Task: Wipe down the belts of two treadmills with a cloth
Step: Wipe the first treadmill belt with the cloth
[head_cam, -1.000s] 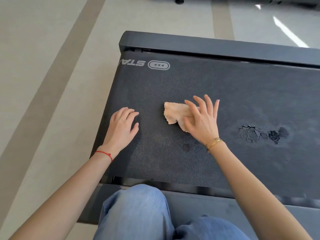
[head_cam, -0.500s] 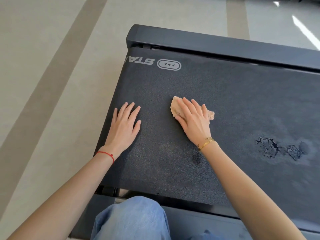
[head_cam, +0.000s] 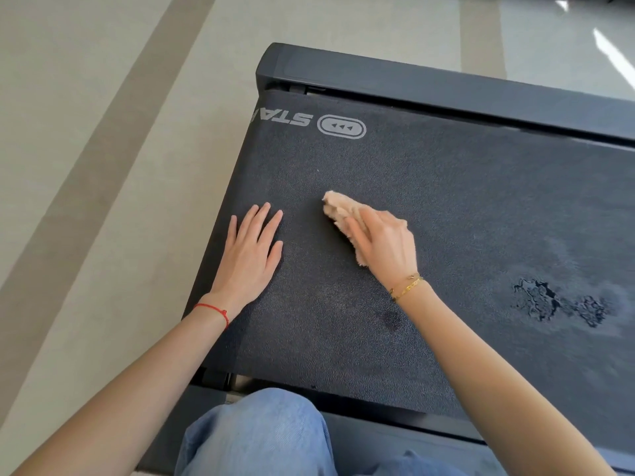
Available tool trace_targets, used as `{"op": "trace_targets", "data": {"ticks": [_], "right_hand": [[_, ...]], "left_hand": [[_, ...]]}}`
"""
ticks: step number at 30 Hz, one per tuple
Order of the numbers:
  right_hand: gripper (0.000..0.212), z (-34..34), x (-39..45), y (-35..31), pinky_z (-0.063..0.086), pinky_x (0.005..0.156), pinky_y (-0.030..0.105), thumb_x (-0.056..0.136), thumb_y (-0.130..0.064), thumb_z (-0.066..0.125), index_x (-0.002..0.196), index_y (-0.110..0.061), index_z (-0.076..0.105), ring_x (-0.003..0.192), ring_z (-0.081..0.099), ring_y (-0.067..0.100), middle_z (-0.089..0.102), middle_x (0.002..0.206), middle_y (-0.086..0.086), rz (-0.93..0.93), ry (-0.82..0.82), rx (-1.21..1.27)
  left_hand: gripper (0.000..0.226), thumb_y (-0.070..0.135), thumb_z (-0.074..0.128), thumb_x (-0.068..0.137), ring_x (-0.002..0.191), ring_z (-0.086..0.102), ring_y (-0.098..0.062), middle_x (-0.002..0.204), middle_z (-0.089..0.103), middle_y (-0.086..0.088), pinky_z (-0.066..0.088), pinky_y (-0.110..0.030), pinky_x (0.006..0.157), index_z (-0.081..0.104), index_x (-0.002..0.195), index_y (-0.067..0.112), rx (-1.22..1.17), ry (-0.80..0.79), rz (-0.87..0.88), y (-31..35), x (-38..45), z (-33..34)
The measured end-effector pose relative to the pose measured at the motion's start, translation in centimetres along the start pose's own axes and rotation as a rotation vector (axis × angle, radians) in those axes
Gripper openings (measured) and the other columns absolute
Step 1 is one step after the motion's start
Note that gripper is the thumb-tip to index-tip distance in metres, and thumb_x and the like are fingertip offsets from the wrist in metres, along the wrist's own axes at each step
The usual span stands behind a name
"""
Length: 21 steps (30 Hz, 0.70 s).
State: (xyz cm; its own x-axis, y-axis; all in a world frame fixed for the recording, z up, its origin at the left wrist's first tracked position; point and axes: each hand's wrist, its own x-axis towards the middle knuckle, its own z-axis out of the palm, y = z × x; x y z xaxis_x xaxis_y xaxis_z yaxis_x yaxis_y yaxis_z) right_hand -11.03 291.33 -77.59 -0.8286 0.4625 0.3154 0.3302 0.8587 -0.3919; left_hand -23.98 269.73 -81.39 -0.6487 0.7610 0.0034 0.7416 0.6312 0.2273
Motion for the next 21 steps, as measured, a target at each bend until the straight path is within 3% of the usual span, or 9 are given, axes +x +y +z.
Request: {"op": "trace_targets", "data": {"ticks": [1, 3, 5, 7, 10, 12, 15, 18, 21], "right_hand": [[0.032, 0.0, -0.4, -0.5, 0.049, 0.058, 0.036, 0.098, -0.036, 0.047, 0.075, -0.016, 0.055, 0.072, 0.059, 0.022, 0.062, 0.075, 0.001, -0.035, -0.036, 0.043], [0.036, 0.3, -1.5, -0.5, 0.052, 0.087, 0.04, 0.103, -0.037, 0.038, 0.108, -0.017, 0.068, 0.106, 0.06, 0.019, 0.068, 0.11, 0.002, -0.068, -0.163, 0.091], [0.044, 0.7, -2.8, 0.3, 0.032, 0.115, 0.043, 0.105, -0.04, 0.031, 0.14, -0.023, 0.051, 0.137, 0.04, 0.024, 0.049, 0.145, 0.008, -0.134, -0.287, 0.028], [0.048, 1.0, -3.7, 0.9, 0.016, 0.121, 0.043, 0.105, -0.041, 0.03, 0.15, -0.026, 0.035, 0.146, 0.025, 0.029, 0.031, 0.157, 0.01, -0.23, -0.331, -0.087], [0.05, 1.1, -3.9, 0.6, 0.027, 0.116, 0.046, 0.103, -0.043, 0.034, 0.15, -0.027, 0.034, 0.139, 0.034, 0.033, 0.032, 0.156, 0.009, -0.243, -0.306, -0.227], [0.049, 0.8, -3.5, -0.2, 0.042, 0.099, 0.047, 0.1, -0.047, 0.037, 0.143, -0.026, 0.045, 0.118, 0.048, 0.034, 0.045, 0.147, 0.009, -0.228, -0.251, -0.279], [0.042, 0.1, -1.9, -1.1, 0.048, 0.079, 0.041, 0.101, -0.042, 0.038, 0.128, -0.019, 0.06, 0.091, 0.051, 0.027, 0.064, 0.124, 0.004, -0.158, -0.14, -0.124], [0.032, 0.4, 0.6, -0.1, 0.047, 0.079, 0.043, 0.096, -0.025, 0.051, 0.124, -0.013, 0.06, 0.095, 0.053, 0.03, 0.064, 0.12, 0.006, -0.004, -0.069, -0.123], [0.033, 1.1, 2.1, 0.8, 0.038, 0.087, 0.043, 0.09, -0.027, 0.061, 0.119, -0.01, 0.062, 0.103, 0.049, 0.034, 0.064, 0.109, 0.009, 0.125, -0.155, -0.201]], "left_hand": [[0.054, 0.036, 0.021, 0.106, 0.152, 0.015, -0.027, 0.162, 0.025, -0.009, 0.011, -0.052, 0.123, 0.028, 0.156, 0.016, -0.002, 0.003, 0.005, 0.0, 0.0, -0.1], [0.057, 0.038, 0.017, 0.104, 0.152, 0.016, -0.026, 0.162, 0.025, -0.009, 0.012, -0.053, 0.123, 0.029, 0.156, 0.015, -0.019, 0.003, 0.016, -0.2, -0.1, -0.2], [0.057, 0.038, 0.015, 0.105, 0.152, 0.015, -0.025, 0.162, 0.025, -0.008, 0.012, -0.053, 0.123, 0.028, 0.156, 0.016, -0.032, 0.007, 0.022, -0.3, -0.1, -0.2], [0.056, 0.037, 0.015, 0.105, 0.152, 0.014, -0.024, 0.163, 0.023, -0.007, 0.01, -0.052, 0.123, 0.026, 0.156, 0.017, -0.038, 0.01, 0.021, -0.4, -0.2, -0.1], [0.057, 0.036, 0.016, 0.104, 0.153, 0.012, -0.024, 0.164, 0.022, -0.006, 0.008, -0.053, 0.123, 0.025, 0.157, 0.018, -0.033, 0.013, 0.011, -0.4, -0.2, 0.2], [0.057, 0.037, 0.017, 0.104, 0.153, 0.011, -0.023, 0.164, 0.021, -0.006, 0.008, -0.053, 0.123, 0.024, 0.157, 0.018, -0.024, 0.011, 0.005, -0.4, -0.1, 0.3], [0.056, 0.036, 0.018, 0.104, 0.153, 0.011, -0.023, 0.164, 0.021, -0.005, 0.008, -0.053, 0.123, 0.023, 0.157, 0.019, -0.008, 0.015, 0.002, -0.4, -0.1, 0.5], [0.055, 0.035, 0.02, 0.104, 0.153, 0.012, -0.023, 0.164, 0.021, -0.005, 0.008, -0.053, 0.123, 0.024, 0.157, 0.019, -0.008, 0.025, 0.001, -0.4, -0.2, 0.6], [0.054, 0.034, 0.022, 0.104, 0.153, 0.012, -0.023, 0.164, 0.021, -0.005, 0.008, -0.053, 0.123, 0.025, 0.157, 0.019, -0.019, 0.034, 0.002, -0.4, -0.2, 0.6]]}}
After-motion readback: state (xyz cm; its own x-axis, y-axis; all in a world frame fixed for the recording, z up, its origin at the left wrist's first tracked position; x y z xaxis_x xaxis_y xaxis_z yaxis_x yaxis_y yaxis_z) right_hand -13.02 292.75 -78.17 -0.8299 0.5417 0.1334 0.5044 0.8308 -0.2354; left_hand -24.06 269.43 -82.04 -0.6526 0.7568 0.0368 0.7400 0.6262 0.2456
